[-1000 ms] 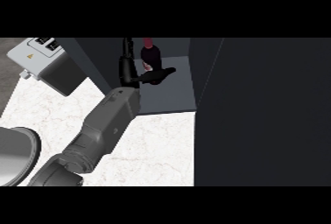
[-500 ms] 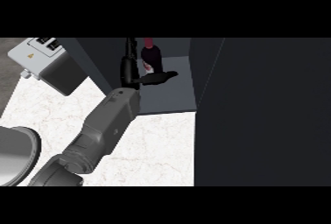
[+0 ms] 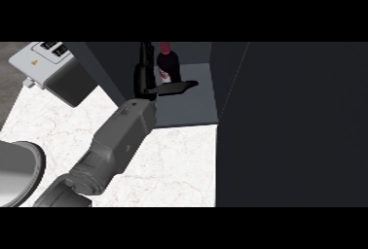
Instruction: Pick up the wine, place it into the cabinet and close the cabinet
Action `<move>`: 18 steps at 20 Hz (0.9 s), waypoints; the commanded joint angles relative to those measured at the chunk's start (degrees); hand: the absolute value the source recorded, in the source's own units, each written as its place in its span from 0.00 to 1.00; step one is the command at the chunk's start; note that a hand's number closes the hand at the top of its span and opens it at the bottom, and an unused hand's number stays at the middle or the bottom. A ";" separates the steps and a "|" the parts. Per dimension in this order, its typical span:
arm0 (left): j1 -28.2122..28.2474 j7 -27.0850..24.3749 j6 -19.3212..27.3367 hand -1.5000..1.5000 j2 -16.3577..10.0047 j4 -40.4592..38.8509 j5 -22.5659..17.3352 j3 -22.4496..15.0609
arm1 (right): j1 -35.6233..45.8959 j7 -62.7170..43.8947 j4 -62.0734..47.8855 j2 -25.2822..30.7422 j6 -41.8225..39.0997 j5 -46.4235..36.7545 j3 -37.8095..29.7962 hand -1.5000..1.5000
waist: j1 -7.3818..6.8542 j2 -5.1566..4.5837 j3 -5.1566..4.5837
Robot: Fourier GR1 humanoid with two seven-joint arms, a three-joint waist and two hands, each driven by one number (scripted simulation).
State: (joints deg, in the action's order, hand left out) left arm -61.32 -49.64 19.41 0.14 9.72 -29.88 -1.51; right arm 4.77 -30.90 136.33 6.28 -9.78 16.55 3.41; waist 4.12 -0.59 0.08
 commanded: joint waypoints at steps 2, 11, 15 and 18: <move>6.61 -1.13 -2.46 0.00 -0.13 2.26 -4.11 -1.01 | -0.30 -5.21 5.77 0.87 2.10 2.17 -0.75 0.00 | -1.59 0.56 -0.14; 16.25 1.75 3.99 0.00 -0.14 16.90 -13.90 -17.34 | -0.15 0.45 1.36 0.30 0.32 -0.30 -1.44 0.00 | -2.21 0.77 -0.08; 22.98 1.40 9.96 0.00 -0.14 27.68 -18.40 -27.56 | -1.38 -3.11 5.86 0.03 2.62 -1.67 0.36 0.00 | -2.34 0.79 -0.11; 27.65 2.27 18.52 0.00 -0.14 37.61 -19.39 -33.13 | -2.34 -1.78 5.66 0.33 1.93 -1.09 -0.81 0.00 | -3.38 1.03 -0.07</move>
State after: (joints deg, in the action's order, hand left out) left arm -39.75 -47.70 30.32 -0.01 36.90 -47.55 -27.58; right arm 4.64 -31.72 136.84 6.52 -8.27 15.78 2.91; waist 1.92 0.21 -0.01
